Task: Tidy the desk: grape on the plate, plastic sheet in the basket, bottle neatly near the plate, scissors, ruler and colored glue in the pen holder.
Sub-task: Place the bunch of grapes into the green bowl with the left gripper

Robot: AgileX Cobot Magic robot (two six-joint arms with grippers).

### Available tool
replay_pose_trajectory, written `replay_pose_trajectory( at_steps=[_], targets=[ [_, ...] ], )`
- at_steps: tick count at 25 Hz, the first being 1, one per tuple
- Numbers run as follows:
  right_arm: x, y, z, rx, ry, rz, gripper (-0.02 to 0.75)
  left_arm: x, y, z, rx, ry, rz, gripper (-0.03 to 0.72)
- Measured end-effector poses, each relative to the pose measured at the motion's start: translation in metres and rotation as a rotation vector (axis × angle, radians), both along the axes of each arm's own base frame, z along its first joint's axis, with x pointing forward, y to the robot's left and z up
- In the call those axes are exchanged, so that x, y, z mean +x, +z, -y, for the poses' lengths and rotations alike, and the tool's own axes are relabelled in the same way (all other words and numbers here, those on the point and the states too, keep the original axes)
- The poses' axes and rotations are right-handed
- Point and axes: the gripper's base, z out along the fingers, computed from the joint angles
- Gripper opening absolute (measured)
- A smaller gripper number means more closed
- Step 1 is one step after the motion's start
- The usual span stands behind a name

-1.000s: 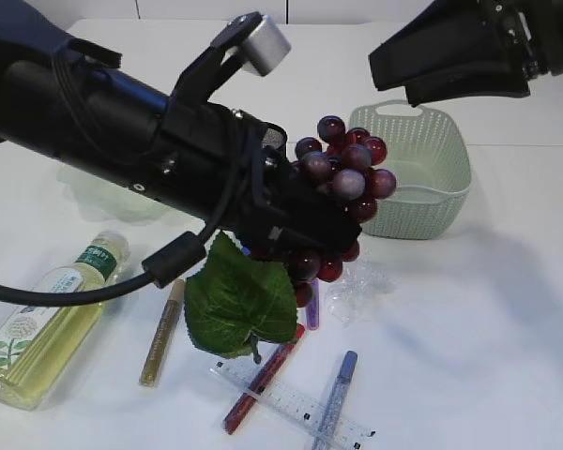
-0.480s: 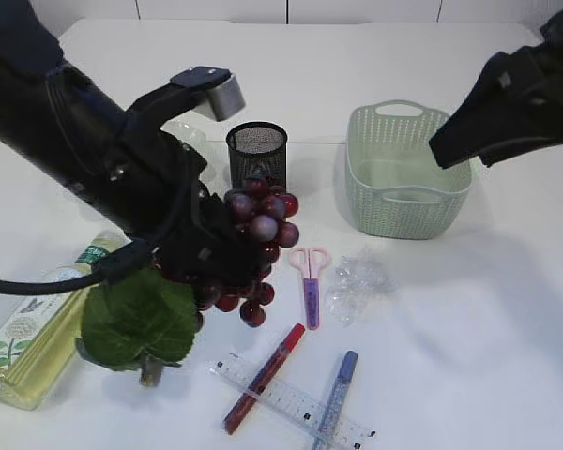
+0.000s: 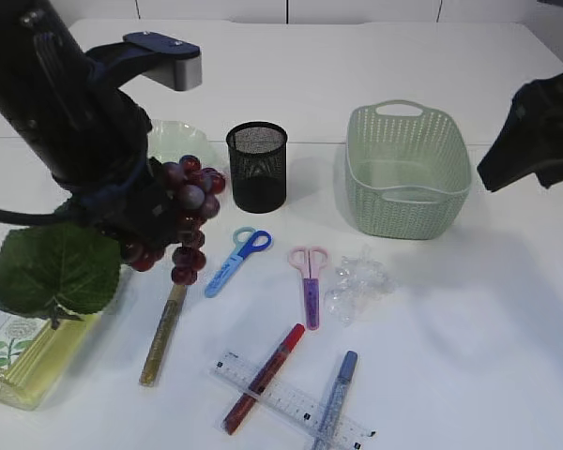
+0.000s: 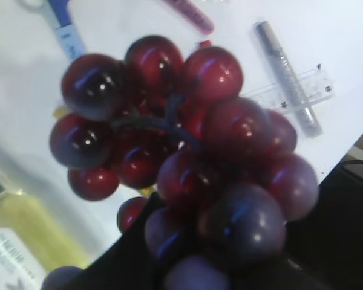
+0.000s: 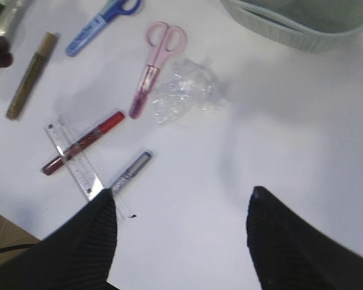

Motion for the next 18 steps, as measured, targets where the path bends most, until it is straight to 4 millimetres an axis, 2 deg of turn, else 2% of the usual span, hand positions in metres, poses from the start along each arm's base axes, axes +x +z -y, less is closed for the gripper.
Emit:
replay_pose_trajectory(
  at_steps=[8,18],
  targets=[
    [-0.004,-0.007,0.019,-0.178,-0.158,-0.088,0.524,0.009,0.013,-0.021,0.207,0.251,0.044,0.137],
    [-0.008,-0.008,0.023,-0.215,-0.163,-0.130,0.516,0.029,0.031,-0.045,0.315,0.586,0.237,0.137]
  ],
)
